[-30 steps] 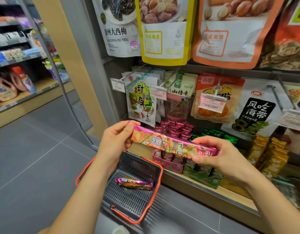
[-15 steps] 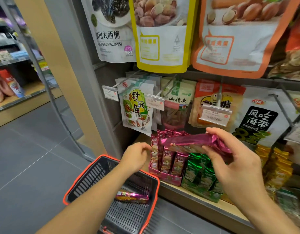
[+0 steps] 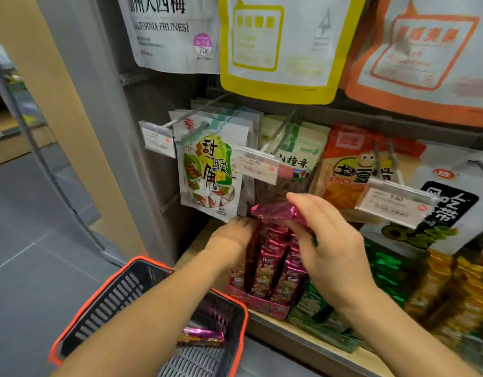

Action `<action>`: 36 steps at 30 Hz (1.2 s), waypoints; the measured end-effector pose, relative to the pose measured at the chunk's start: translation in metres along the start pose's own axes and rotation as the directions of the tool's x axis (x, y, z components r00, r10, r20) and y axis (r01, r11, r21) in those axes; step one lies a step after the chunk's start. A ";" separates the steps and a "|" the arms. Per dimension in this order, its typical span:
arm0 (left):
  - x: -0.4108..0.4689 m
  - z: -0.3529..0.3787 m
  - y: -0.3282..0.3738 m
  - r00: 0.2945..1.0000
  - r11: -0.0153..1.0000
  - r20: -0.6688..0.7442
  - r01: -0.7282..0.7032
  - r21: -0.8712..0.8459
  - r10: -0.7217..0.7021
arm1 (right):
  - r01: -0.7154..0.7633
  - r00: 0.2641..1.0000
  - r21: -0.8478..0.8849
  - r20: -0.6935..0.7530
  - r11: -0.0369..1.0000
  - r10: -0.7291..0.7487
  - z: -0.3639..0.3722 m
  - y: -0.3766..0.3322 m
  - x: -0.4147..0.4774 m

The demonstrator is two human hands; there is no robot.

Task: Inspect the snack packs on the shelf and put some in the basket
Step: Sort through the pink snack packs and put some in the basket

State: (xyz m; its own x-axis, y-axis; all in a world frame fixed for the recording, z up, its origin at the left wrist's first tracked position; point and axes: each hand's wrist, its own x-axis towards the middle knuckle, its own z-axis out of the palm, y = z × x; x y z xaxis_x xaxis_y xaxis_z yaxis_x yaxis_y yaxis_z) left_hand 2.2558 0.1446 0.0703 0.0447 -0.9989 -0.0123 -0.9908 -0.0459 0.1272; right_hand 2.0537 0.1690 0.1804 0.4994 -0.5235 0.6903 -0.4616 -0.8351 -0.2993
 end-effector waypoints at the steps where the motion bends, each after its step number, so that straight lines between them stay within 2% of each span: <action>1: -0.008 0.000 -0.005 0.998 0.999 -0.041 -0.037 -0.008 0.036 | -0.028 0.999 0.018 0.030 0.999 0.028 0.007 0.002 0.005; 4: -0.033 -0.002 -0.017 0.987 0.992 -0.121 -0.117 -0.050 0.110 | -0.185 0.974 0.070 0.147 0.980 0.174 0.027 0.008 0.023; 6: -0.043 -0.002 -0.021 0.982 0.986 -0.143 -0.135 -0.096 0.121 | -0.262 0.941 0.035 0.232 0.964 0.247 0.043 0.014 0.033; 10: -0.057 -0.001 -0.020 0.972 0.968 -0.190 -0.171 -0.182 0.136 | -0.299 0.883 -0.087 0.352 0.950 0.310 0.081 0.025 0.035; 12: -0.059 0.000 -0.018 0.972 0.961 -0.200 -0.166 -0.220 0.123 | -0.339 0.828 -0.125 0.430 0.932 0.359 0.099 0.032 0.035; 14: -0.058 -0.001 -0.015 0.977 0.948 -0.201 -0.125 -0.292 0.066 | -0.318 0.761 -0.192 0.532 0.928 0.371 0.114 0.038 0.032; 17: -0.056 -0.003 -0.010 0.982 0.915 -0.186 -0.067 -0.398 -0.010 | -0.194 0.734 -0.302 0.587 0.933 0.343 0.127 0.044 0.023; 20: -0.049 -0.002 -0.005 0.994 0.968 -0.096 -0.082 -0.239 0.061 | -0.109 0.677 -0.329 0.667 0.938 0.312 0.129 0.046 0.026; 22: -0.044 -0.001 -0.004 0.998 0.985 0.006 -0.061 -0.163 0.063 | -0.205 0.681 -0.249 0.659 0.947 0.320 0.121 0.049 0.037; 24: -0.042 0.002 -0.003 0.996 0.993 0.062 -0.059 -0.101 0.066 | -0.330 0.779 -0.192 0.497 0.924 0.381 0.114 0.058 0.045; 25: -0.041 0.003 -0.003 0.995 0.995 0.065 -0.073 -0.069 0.078 | -0.361 0.804 -0.216 0.421 0.907 0.420 0.114 0.063 0.047; 26: -0.041 0.003 -0.003 0.994 0.995 0.065 -0.089 -0.047 0.092 | -0.371 0.790 -0.288 0.401 0.883 0.463 0.115 0.065 0.049; 28: -0.040 0.003 -0.003 0.992 0.994 0.069 -0.098 -0.056 0.102 | -0.340 0.673 -0.497 0.464 0.798 0.576 0.123 0.064 0.053; 29: -0.040 0.002 -0.003 0.992 0.993 0.078 -0.087 -0.082 0.094 | -0.331 0.626 -0.554 0.477 0.764 0.617 0.130 0.063 0.054; 30: -0.041 0.001 -0.003 0.992 0.991 0.095 -0.069 -0.115 0.080 | -0.333 0.615 -0.579 0.465 0.744 0.637 0.136 0.062 0.054; 32: -0.043 0.000 -0.004 0.992 0.983 0.109 -0.038 -0.179 0.058 | -0.355 0.660 -0.566 0.412 0.744 0.628 0.144 0.060 0.055; 34: -0.045 -0.001 -0.004 0.992 0.978 0.119 -0.019 -0.207 0.045 | -0.313 0.719 -0.544 0.400 0.779 0.568 0.142 0.058 0.051; 36: -0.044 -0.003 -0.004 0.991 0.977 0.127 -0.003 -0.213 0.031 | -0.233 0.826 -0.505 0.349 0.831 0.444 0.130 0.053 0.045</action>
State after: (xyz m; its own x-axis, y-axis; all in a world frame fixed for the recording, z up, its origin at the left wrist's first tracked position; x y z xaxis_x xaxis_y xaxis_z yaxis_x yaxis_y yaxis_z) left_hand 2.2583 0.1885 0.0729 -0.0022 -0.9909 -0.1345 -0.9409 -0.0435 0.3360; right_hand 2.1474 0.0795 0.1096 0.4632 -0.8616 0.2077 -0.8703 -0.4865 -0.0773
